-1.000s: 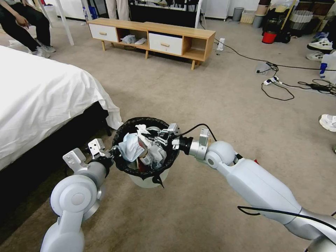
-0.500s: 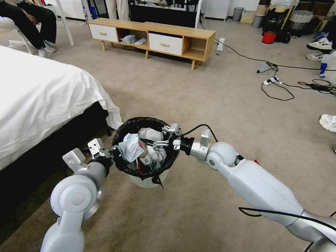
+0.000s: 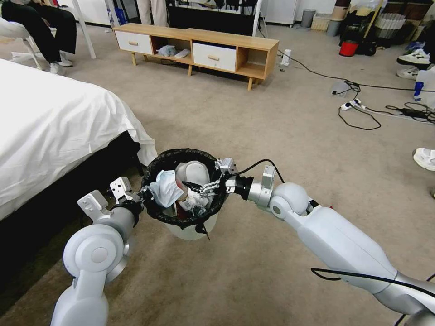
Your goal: Pick up the trash bin and place the garbage on the floor into it.
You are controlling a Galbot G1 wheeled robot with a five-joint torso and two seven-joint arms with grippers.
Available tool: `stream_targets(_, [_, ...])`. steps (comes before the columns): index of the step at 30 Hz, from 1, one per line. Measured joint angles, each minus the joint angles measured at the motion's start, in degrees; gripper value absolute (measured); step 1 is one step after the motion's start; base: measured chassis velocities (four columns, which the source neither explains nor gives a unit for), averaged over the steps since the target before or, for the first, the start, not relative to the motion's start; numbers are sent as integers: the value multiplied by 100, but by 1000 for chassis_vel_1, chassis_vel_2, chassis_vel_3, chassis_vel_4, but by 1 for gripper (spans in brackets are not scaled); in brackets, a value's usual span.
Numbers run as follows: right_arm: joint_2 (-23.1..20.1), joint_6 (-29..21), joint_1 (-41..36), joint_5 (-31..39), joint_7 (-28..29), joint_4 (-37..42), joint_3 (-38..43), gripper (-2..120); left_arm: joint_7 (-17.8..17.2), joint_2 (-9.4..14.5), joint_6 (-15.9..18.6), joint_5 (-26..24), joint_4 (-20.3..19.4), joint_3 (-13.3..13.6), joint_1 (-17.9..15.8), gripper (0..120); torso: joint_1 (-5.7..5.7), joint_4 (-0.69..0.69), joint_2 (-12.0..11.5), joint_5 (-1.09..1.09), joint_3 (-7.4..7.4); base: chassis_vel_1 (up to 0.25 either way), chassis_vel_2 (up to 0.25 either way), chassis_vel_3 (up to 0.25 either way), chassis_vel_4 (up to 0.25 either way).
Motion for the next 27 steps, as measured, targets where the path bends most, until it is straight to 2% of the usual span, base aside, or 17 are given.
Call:
stream_targets(8, [-198, -62, -131, 117, 28, 372, 587, 100, -12, 26, -3, -25, -12, -35, -1, 4, 0, 0, 0, 1, 0, 0, 0, 0, 0])
stream_targets(19, [-621, -137, -593, 279, 198, 670, 1908, 100, -12, 41, -4, -52, -10, -37, -30, 4, 0, -1, 0, 1, 0, 0, 0, 0, 0])
stream_targets(22, [-706, -198, -752, 279, 518, 698, 2230, 100, -10, 41, -3, -52, -11, -21, -31, 4, 0, 1, 0, 1, 0, 0, 0, 0, 0])
stream_targets(24, [-799, -407, -940, 256, 1051, 772, 2514, 100, -3, 56, -3, -53, -29, -11, -28, 4, 0, 0, 0, 1, 0, 0, 0, 0, 0])
stream_targets(25, [-799, -407, -940, 256, 1051, 772, 2514, 100, -3, 56, -3, -53, -29, -11, -28, 4, 0, 0, 0, 1, 0, 0, 0, 0, 0])
stream_targets(27, [-899, -722, -1158, 286, 1692, 902, 2728, 100, 0, 91, -3, -62, -46, -12, -28, 4, 0, -1, 0, 1, 0, 0, 0, 0, 0])
